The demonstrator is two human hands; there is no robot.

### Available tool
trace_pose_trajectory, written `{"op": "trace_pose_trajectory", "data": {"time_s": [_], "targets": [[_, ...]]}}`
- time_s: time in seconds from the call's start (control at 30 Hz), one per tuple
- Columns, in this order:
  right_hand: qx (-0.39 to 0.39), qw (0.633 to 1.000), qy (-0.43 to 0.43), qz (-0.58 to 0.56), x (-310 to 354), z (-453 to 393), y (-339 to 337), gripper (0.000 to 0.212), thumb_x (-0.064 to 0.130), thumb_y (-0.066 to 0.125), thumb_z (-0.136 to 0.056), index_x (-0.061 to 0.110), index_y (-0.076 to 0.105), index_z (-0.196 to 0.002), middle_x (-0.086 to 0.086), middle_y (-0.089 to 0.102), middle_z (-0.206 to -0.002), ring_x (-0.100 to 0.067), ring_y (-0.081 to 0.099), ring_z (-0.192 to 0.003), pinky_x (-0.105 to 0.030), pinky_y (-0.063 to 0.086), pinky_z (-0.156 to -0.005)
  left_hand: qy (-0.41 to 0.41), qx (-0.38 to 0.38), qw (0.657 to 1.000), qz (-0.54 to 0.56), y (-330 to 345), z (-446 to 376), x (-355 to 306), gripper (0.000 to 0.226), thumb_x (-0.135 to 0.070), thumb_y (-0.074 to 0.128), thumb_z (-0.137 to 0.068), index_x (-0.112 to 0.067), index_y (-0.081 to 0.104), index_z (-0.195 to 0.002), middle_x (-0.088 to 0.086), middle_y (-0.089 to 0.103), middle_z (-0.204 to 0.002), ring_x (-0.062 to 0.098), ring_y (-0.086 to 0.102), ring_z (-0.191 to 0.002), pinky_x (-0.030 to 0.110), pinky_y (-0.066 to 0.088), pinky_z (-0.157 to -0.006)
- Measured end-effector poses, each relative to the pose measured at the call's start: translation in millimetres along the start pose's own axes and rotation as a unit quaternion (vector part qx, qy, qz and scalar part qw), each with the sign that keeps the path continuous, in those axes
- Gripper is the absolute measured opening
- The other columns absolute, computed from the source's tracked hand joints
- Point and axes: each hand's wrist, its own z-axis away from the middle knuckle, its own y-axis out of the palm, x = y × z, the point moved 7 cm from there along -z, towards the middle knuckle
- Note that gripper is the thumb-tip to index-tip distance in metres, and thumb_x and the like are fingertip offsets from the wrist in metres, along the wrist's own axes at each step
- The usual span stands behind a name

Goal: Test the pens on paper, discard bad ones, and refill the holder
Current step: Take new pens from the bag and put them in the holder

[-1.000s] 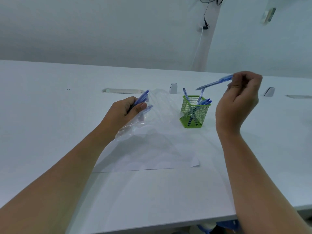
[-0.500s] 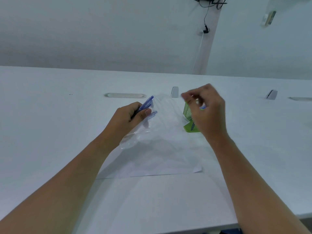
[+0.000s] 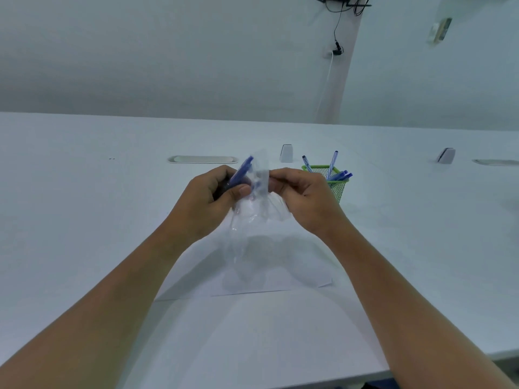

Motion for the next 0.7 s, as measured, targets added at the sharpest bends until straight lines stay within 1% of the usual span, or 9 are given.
{"op": "trace_pose_trajectory", "data": {"time_s": [0.13,0.2,0.23,0.3,0.37,0.43,0.5,0.57,0.7], "targets": [[0.016,0.992,0.058,-0.107,-4,0,1,0.049,-0.016,0.053,-0.1,0.019,0.071,-0.128,-0.006,0.079,-0.104,0.0,0.068,-0.083,-0.021,0.055,-0.089,0.016,0.019,1.0,0.017,5,0,-1,0.007,-0.021,0.07,-0.098,-0.022,0.069,-0.105,0.0,0.074,-0.092,0.025,0.064,-0.081,0.038,0.052,-0.073],[0.036,0.995,0.063,-0.065,-8,0,3,0.039,0.001,0.061,-0.102,0.027,0.075,-0.128,-0.004,0.078,-0.093,-0.01,0.069,-0.077,-0.043,0.062,-0.091,0.023,0.012,1.0,0.011,3,0,1,0.008,-0.021,0.069,-0.099,-0.029,0.069,-0.1,-0.008,0.072,-0.085,0.015,0.061,-0.073,0.028,0.048,-0.068],[0.044,0.997,0.061,-0.028,-10,0,5,0.032,0.018,0.068,-0.1,0.036,0.076,-0.125,-0.008,0.076,-0.088,-0.026,0.069,-0.071,-0.059,0.062,-0.087,0.023,0.015,1.0,0.007,3,0,1,0.011,-0.021,0.067,-0.1,-0.032,0.069,-0.098,-0.011,0.07,-0.081,0.01,0.058,-0.069,0.021,0.046,-0.065],[0.051,0.997,0.059,0.008,-13,0,8,0.026,0.045,0.075,-0.09,0.037,0.079,-0.115,-0.014,0.074,-0.09,-0.05,0.068,-0.074,-0.07,0.058,-0.076,0.018,0.027,0.999,0.002,5,0,4,0.006,-0.024,0.066,-0.101,-0.026,0.07,-0.099,-0.009,0.065,-0.075,0.011,0.051,-0.064,0.021,0.041,-0.063],[0.046,0.997,0.056,-0.009,-15,0,10,0.025,0.047,0.079,-0.087,0.03,0.082,-0.105,-0.013,0.076,-0.094,-0.058,0.065,-0.079,-0.058,0.062,-0.075,0.018,0.034,0.999,0.0,8,1,5,0.012,-0.029,0.065,-0.101,-0.02,0.069,-0.096,0.001,0.064,-0.074,0.021,0.05,-0.064,0.028,0.04,-0.063],[0.041,0.997,0.058,-0.037,-16,-1,10,0.012,0.037,0.08,-0.09,0.03,0.082,-0.101,-0.01,0.078,-0.095,-0.061,0.063,-0.078,-0.045,0.052,-0.073,0.019,0.023,1.0,0.009,7,1,2,0.018,-0.037,0.064,-0.099,-0.019,0.068,-0.095,0.008,0.067,-0.078,0.034,0.055,-0.07,0.031,0.043,-0.064],[0.02,0.998,0.06,-0.03,-19,-2,8,0.007,0.027,0.078,-0.093,0.027,0.081,-0.099,-0.014,0.078,-0.093,-0.06,0.065,-0.081,-0.049,0.055,-0.07,0.019,0.01,1.0,0.02,6,0,-2,0.017,-0.037,0.063,-0.098,-0.02,0.065,-0.098,0.004,0.069,-0.076,0.024,0.058,-0.066,0.019,0.045,-0.063],[-0.014,0.998,0.057,-0.023,-16,-2,5,0.006,0.02,0.072,-0.095,0.021,0.078,-0.097,-0.018,0.077,-0.088,-0.051,0.068,-0.075,-0.056,0.056,-0.065,0.008,-0.003,1.0,0.029,4,-2,-1,0.007,-0.029,0.063,-0.1,-0.024,0.061,-0.104,-0.013,0.069,-0.071,0.006,0.06,-0.059,0.009,0.045,-0.06],[-0.122,0.986,0.063,-0.099,-3,-1,-19,0.012,0.017,0.063,-0.106,0.016,0.066,-0.094,0.001,0.066,-0.075,-0.02,0.049,-0.059,-0.032,0.04,-0.059,-0.02,-0.013,0.998,0.053,0,-5,8,0.016,-0.036,0.06,-0.1,-0.028,0.057,-0.115,-0.02,0.073,-0.071,0.001,0.064,-0.058,0.013,0.049,-0.058]]}}
